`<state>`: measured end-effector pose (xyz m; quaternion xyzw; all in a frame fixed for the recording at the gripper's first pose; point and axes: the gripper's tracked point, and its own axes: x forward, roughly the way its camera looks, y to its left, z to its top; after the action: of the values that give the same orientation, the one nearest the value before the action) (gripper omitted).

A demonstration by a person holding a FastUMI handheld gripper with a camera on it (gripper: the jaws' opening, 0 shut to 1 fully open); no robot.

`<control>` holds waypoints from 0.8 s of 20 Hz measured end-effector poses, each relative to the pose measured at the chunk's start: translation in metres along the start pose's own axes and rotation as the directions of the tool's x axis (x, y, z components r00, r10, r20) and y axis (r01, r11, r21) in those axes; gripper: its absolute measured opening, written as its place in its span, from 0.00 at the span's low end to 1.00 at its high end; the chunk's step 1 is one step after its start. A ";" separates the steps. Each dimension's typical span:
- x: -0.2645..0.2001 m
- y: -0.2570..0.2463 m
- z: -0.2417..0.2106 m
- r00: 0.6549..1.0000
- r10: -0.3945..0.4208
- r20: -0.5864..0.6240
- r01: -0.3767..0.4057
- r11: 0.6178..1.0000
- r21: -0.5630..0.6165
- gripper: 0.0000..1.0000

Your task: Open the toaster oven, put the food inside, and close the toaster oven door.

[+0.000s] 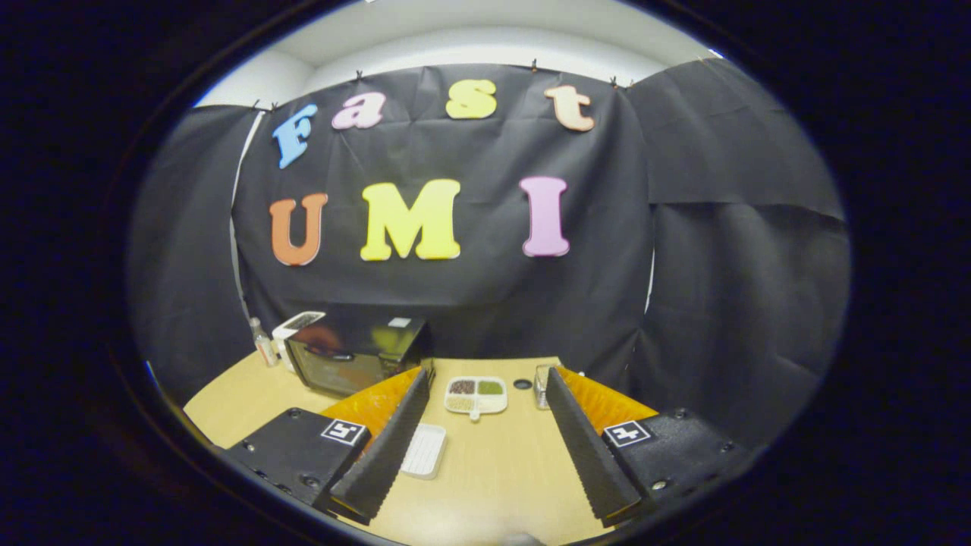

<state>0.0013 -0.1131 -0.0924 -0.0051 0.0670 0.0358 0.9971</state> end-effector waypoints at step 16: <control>-0.095 0.052 0.087 0.985 0.013 0.175 -0.014 1.000 0.003 0.99</control>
<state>-0.0847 -0.0671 0.0062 0.0008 -0.0207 0.0429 0.9989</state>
